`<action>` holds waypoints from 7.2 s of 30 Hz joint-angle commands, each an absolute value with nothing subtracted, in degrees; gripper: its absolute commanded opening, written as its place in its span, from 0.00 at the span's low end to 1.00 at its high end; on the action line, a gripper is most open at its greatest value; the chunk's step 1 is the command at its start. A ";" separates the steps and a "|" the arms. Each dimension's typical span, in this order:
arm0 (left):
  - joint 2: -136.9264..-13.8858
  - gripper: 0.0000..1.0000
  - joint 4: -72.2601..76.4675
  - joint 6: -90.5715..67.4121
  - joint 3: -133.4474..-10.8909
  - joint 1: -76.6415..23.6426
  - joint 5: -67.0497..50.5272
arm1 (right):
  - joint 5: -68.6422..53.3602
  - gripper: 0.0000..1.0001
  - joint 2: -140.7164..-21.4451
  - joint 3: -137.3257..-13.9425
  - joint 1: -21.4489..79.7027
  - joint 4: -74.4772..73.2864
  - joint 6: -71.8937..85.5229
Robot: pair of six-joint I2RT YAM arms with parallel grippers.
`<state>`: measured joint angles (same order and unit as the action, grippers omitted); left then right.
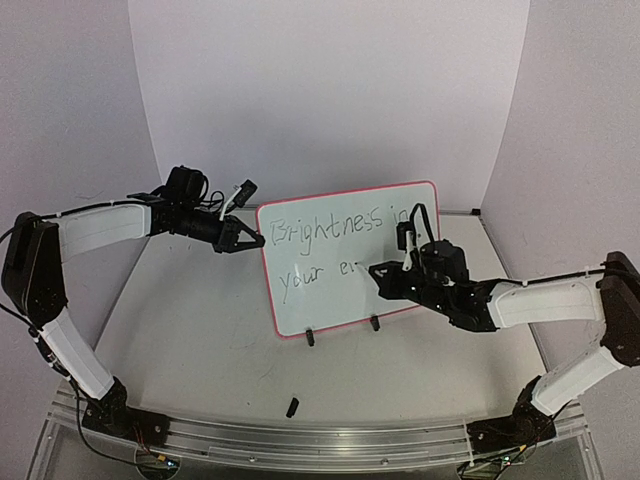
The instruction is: Write a sentence on the whiteboard
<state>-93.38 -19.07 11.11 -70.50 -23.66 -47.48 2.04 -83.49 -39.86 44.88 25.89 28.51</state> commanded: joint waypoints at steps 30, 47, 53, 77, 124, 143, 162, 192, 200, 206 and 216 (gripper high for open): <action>-94.14 0.00 -21.88 18.32 -70.49 -24.80 -42.50 | -3.76 0.00 -81.98 -39.36 48.60 24.69 30.85; -93.98 0.00 -21.88 18.34 -70.50 -24.84 -42.23 | -4.71 0.00 -77.34 -39.61 44.61 21.49 25.86; -93.99 0.00 -21.86 18.37 -70.48 -24.88 -42.19 | -3.20 0.00 -77.67 -39.04 43.77 22.85 26.13; -93.96 0.00 -22.05 18.46 -70.50 -24.90 -42.01 | 3.82 0.00 -81.91 -39.45 43.45 24.58 27.48; -93.91 0.00 -22.13 18.65 -70.49 -25.05 -41.86 | 2.78 0.00 -84.26 -41.07 43.26 27.72 27.77; -94.04 0.00 -22.17 18.67 -70.58 -25.06 -41.92 | 4.27 0.00 -82.04 -35.50 43.24 27.19 31.29; -93.76 0.00 -22.22 18.67 -70.49 -25.05 -41.83 | 7.82 0.00 -77.53 -38.11 43.24 25.75 27.98; -93.84 0.00 -22.27 18.75 -70.49 -25.15 -41.77 | 3.06 0.00 -81.90 -37.60 42.92 26.97 29.14; -93.80 0.00 -22.27 18.78 -70.58 -25.17 -41.84 | 7.23 0.00 -79.84 -36.40 42.89 25.26 30.23; -93.78 0.00 -22.22 18.72 -70.57 -25.17 -41.84 | 8.10 0.00 -79.28 -36.47 42.90 23.63 30.15; -93.80 0.00 -22.23 18.67 -70.58 -25.18 -41.92 | 6.34 0.00 -79.12 -36.11 42.91 21.71 30.20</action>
